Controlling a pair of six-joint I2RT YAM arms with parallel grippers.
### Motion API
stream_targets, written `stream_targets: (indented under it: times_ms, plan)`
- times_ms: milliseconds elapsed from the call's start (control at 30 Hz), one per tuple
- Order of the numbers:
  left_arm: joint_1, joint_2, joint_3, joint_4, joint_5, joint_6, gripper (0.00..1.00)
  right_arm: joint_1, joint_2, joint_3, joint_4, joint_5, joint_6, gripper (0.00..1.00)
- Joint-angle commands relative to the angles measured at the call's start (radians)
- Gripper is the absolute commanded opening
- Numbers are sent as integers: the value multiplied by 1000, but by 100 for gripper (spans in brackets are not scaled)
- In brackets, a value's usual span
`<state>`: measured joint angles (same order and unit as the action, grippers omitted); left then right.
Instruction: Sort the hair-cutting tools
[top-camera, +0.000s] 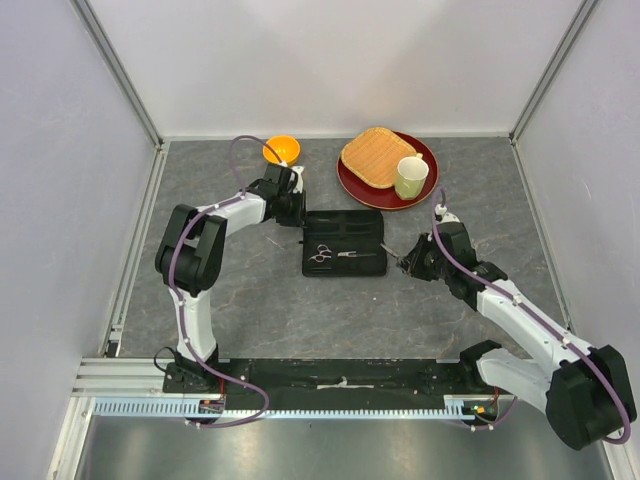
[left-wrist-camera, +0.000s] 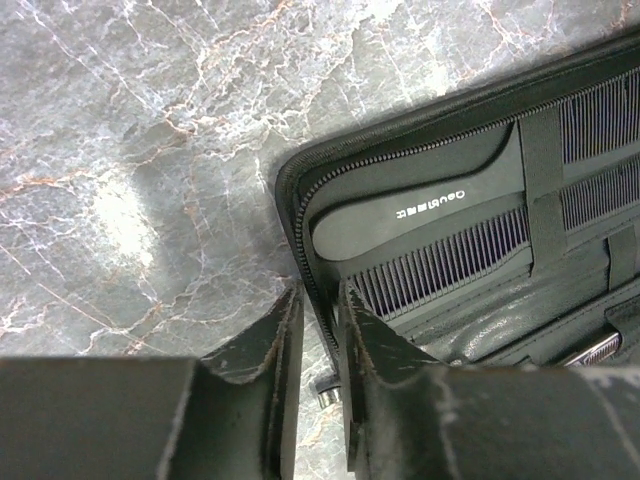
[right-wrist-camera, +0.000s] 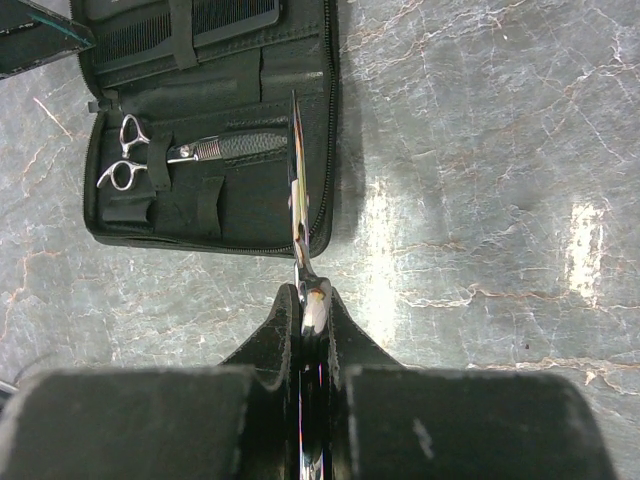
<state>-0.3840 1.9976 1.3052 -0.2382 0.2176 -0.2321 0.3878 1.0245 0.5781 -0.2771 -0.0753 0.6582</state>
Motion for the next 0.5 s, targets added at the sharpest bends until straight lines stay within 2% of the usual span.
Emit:
stream_targets:
  times_ms: [0,33,133,167,267,467]
  plan:
    - [-13,32,28,-10,14,51,30,-4,9,2,62,-1,4,0]
    - [-15,30,20,-10,8,51,33,-4,14,2,67,-1,3,0]
    - [-15,11,3,0,-26,51,50,-6,35,9,70,-11,-3,0]
    - [-15,0,-1,8,-43,50,58,-4,48,12,72,-15,-8,0]
    - [-15,-57,-6,14,-66,34,71,-7,66,23,82,-55,-38,0]
    - [-15,-207,-56,7,-69,-27,77,-12,144,37,131,-199,-89,0]
